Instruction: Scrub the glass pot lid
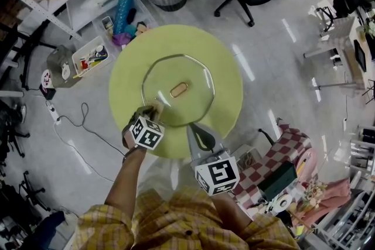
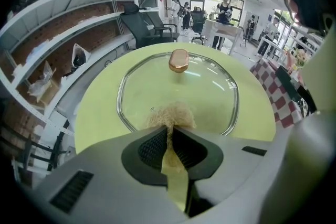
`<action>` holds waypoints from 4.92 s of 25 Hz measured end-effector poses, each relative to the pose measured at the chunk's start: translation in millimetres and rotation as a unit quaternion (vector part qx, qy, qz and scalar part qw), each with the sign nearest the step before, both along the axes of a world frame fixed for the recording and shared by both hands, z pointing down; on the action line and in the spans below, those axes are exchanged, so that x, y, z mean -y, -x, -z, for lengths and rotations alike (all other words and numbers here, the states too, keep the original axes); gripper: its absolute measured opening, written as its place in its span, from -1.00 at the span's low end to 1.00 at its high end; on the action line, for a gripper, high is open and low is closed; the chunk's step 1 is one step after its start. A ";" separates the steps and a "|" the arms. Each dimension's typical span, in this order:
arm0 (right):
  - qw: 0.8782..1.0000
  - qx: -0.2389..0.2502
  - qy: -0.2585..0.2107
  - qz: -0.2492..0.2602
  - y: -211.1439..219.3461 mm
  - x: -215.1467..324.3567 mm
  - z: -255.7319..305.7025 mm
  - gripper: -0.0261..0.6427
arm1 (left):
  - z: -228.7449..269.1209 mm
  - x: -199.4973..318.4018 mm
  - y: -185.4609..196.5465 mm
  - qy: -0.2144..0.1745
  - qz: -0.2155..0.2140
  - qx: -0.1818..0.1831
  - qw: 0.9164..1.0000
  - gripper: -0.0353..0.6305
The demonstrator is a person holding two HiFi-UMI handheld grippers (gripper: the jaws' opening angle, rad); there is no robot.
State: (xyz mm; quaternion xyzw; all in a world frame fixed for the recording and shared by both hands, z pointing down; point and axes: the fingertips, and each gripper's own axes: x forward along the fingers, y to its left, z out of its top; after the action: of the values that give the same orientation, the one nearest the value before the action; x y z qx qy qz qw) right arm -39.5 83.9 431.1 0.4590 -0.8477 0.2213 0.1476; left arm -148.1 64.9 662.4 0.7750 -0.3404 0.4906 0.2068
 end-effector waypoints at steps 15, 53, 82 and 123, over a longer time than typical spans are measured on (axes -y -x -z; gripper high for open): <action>1.000 -0.003 0.009 -0.003 7.8 12.3 -6.2 -0.93 | 6.3 40.0 -2.6 -0.021 -0.015 0.001 1.000 -0.78; 0.999 0.001 0.025 -0.021 -3.0 43.7 -23.4 -0.93 | 6.7 103.8 -11.4 -0.059 -0.054 0.019 0.997 -0.78; 1.000 0.002 0.007 -0.016 -15.4 8.9 -2.0 -0.93 | 11.4 40.1 -40.6 -0.047 -0.031 0.004 0.998 -0.78; 0.999 -0.036 0.001 0.001 -13.4 -31.1 25.8 -0.93 | 5.8 -41.9 -52.9 -0.013 0.021 -0.029 0.999 -0.80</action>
State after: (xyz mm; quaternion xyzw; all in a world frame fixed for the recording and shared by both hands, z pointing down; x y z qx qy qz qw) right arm -26.1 115.0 405.2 0.4654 -0.8423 0.2048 0.1788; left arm -95.2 106.8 656.6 0.7842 -0.3565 0.4592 0.2170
